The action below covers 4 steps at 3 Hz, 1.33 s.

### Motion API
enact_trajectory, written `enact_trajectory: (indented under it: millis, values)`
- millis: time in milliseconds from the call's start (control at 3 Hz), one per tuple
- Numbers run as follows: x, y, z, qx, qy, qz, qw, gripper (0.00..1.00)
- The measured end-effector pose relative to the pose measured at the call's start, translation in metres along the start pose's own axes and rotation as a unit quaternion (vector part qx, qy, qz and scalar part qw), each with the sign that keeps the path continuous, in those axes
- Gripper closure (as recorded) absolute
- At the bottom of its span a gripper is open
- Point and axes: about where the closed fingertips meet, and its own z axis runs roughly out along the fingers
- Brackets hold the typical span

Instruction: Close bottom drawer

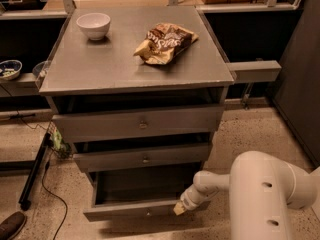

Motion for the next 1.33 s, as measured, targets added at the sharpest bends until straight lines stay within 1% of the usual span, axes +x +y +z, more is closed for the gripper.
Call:
enact_trajectory:
  millis: [333,667,1000,1333]
  values:
    - [0.0000,0.0000,0.0000,0.000,0.000,0.000,1.0000,0.73]
    - [0.0000,0.0000,0.0000,0.000,0.000,0.000,1.0000,0.50]
    - [0.0000,0.0000,0.0001,0.000,0.000,0.000,1.0000,0.19]
    - [0.0001,0.0001,0.0001,0.000,0.000,0.000,1.0000,0.00]
